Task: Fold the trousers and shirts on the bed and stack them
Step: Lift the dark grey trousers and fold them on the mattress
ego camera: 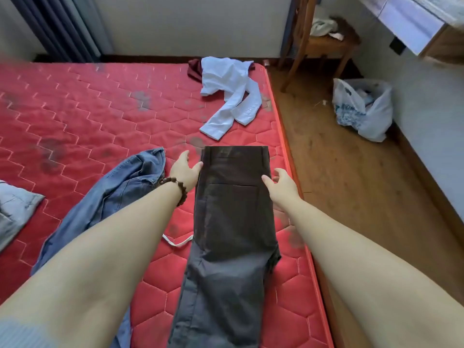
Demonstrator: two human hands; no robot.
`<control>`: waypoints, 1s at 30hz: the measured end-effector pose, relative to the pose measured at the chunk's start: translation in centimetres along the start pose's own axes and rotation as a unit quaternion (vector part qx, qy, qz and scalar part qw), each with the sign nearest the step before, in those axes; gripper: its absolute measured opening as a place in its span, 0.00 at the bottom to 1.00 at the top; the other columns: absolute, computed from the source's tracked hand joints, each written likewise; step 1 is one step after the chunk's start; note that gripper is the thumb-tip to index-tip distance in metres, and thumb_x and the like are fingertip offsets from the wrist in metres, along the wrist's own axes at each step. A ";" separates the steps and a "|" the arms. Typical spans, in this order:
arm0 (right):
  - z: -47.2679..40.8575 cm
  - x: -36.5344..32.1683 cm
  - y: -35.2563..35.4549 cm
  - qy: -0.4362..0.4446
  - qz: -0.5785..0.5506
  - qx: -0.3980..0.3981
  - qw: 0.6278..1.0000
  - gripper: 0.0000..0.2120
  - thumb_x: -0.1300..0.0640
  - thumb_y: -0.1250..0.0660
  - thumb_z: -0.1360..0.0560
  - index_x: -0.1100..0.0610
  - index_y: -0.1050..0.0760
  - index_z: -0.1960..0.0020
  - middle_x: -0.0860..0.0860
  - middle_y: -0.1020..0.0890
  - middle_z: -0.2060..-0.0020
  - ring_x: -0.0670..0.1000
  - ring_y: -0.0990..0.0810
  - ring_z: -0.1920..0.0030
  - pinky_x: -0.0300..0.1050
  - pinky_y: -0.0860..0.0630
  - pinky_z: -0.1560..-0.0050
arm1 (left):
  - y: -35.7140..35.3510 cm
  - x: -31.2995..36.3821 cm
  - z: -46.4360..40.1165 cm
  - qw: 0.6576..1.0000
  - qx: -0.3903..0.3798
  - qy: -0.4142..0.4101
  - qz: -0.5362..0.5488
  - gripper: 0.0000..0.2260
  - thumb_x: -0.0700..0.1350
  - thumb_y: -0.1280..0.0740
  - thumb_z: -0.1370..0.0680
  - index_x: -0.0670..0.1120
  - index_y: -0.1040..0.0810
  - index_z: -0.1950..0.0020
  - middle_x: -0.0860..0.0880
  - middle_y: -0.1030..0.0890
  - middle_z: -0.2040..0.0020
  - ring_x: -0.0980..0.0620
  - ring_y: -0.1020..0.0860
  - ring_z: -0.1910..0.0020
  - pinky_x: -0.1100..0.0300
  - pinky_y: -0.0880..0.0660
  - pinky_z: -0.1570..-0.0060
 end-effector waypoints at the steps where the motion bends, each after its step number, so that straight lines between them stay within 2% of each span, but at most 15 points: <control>1: -0.5 1.1 -0.6 -0.011 0.024 -0.011 1.000 0.25 0.48 0.37 0.21 0.56 0.36 0.28 0.56 0.26 0.35 0.58 0.27 0.35 0.48 0.32 0.36 | -0.9 -1.3 -0.2 0.999 -0.018 0.008 -0.026 0.26 0.47 0.36 0.20 0.41 0.38 0.25 0.41 0.30 0.29 0.44 0.32 0.30 0.53 0.37 0.31; 4: -1.2 4.8 -2.5 -0.022 0.086 -0.041 0.995 0.26 0.51 0.36 0.21 0.57 0.38 0.27 0.59 0.27 0.33 0.59 0.29 0.34 0.47 0.34 0.37 | -3.9 -5.2 0.2 0.994 -0.075 0.014 -0.074 0.26 0.46 0.36 0.21 0.42 0.39 0.24 0.41 0.32 0.27 0.44 0.34 0.28 0.56 0.39 0.31; 7: -1.4 8.1 -4.5 -0.020 0.121 -0.064 0.990 0.26 0.52 0.36 0.22 0.55 0.37 0.26 0.59 0.29 0.32 0.58 0.30 0.33 0.47 0.34 0.36 | -6.8 -8.3 0.6 0.987 -0.122 0.026 -0.100 0.27 0.45 0.35 0.21 0.44 0.39 0.24 0.39 0.32 0.28 0.43 0.33 0.29 0.55 0.38 0.31; 10: -2.3 10.5 -6.1 -0.024 0.149 -0.075 0.986 0.27 0.50 0.37 0.21 0.49 0.40 0.25 0.58 0.32 0.32 0.59 0.30 0.34 0.49 0.34 0.35 | -9.2 -10.2 0.1 0.981 -0.139 0.043 -0.130 0.26 0.47 0.35 0.21 0.49 0.38 0.24 0.36 0.30 0.33 0.38 0.29 0.34 0.51 0.33 0.33; 13: -3.7 12.0 -7.3 -0.043 0.183 -0.046 0.981 0.30 0.48 0.38 0.21 0.42 0.47 0.23 0.57 0.34 0.35 0.61 0.31 0.36 0.52 0.35 0.34 | -11.4 -11.3 -0.8 0.978 -0.140 0.039 -0.147 0.25 0.48 0.36 0.21 0.55 0.38 0.25 0.38 0.31 0.36 0.37 0.28 0.38 0.50 0.33 0.35; 15: -4.5 12.8 -8.2 -0.045 0.212 -0.031 0.976 0.32 0.47 0.39 0.21 0.39 0.54 0.23 0.56 0.33 0.41 0.60 0.29 0.40 0.53 0.33 0.38 | -12.4 -11.9 -1.5 0.979 -0.133 0.029 -0.152 0.24 0.47 0.36 0.21 0.57 0.37 0.26 0.39 0.31 0.38 0.38 0.27 0.41 0.52 0.32 0.37; 17: -5.1 13.5 -9.2 -0.028 0.225 -0.032 0.973 0.33 0.47 0.41 0.20 0.36 0.58 0.24 0.54 0.33 0.49 0.58 0.26 0.49 0.51 0.30 0.47 | -13.0 -12.7 -2.1 0.980 -0.140 0.008 -0.139 0.22 0.44 0.37 0.21 0.56 0.34 0.28 0.40 0.29 0.40 0.39 0.25 0.43 0.54 0.32 0.39; 19: -5.4 14.1 -10.2 -0.010 0.201 -0.049 0.978 0.31 0.49 0.43 0.19 0.34 0.58 0.25 0.53 0.31 0.53 0.54 0.26 0.59 0.48 0.31 0.56 | -13.3 -13.3 -2.4 0.982 -0.150 -0.024 -0.116 0.21 0.39 0.37 0.22 0.52 0.30 0.30 0.41 0.25 0.41 0.41 0.25 0.41 0.57 0.33 0.39; 20: -5.6 14.4 -10.6 -0.002 0.194 -0.059 0.979 0.30 0.50 0.44 0.19 0.34 0.57 0.25 0.53 0.29 0.55 0.53 0.27 0.61 0.48 0.32 0.57 | -13.3 -13.5 -2.5 0.983 -0.148 -0.039 -0.105 0.21 0.36 0.37 0.22 0.50 0.29 0.31 0.41 0.25 0.42 0.42 0.26 0.41 0.59 0.35 0.38; 24: -6.4 14.3 -11.2 0.033 0.232 -0.080 0.969 0.29 0.53 0.45 0.18 0.37 0.54 0.23 0.50 0.30 0.59 0.54 0.26 0.58 0.49 0.32 0.57 | -13.4 -13.9 -2.5 0.988 -0.111 -0.074 -0.080 0.20 0.31 0.39 0.23 0.45 0.27 0.33 0.44 0.28 0.46 0.44 0.26 0.44 0.70 0.39 0.44; 27: -7.4 12.7 -11.2 0.077 0.242 -0.068 0.965 0.28 0.58 0.46 0.19 0.40 0.51 0.23 0.46 0.35 0.61 0.54 0.23 0.48 0.46 0.36 0.58 | -12.9 -13.3 -3.5 0.992 -0.064 -0.087 -0.064 0.20 0.29 0.39 0.24 0.43 0.26 0.34 0.43 0.28 0.47 0.43 0.25 0.45 0.71 0.39 0.45; 30: -10.0 9.9 -10.8 0.117 0.233 -0.027 0.965 0.28 0.60 0.45 0.20 0.43 0.46 0.23 0.47 0.34 0.56 0.55 0.22 0.46 0.43 0.37 0.56 | -11.5 -12.0 -6.1 0.993 -0.016 -0.108 -0.052 0.20 0.29 0.38 0.25 0.41 0.26 0.34 0.40 0.26 0.46 0.41 0.25 0.44 0.69 0.39 0.43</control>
Point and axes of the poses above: each hand's wrist, its own z-axis away from the middle knuckle, its own y-axis out of the back of the hand, x = y × z, the point moved 1 cm from there along -z, towards the middle knuckle
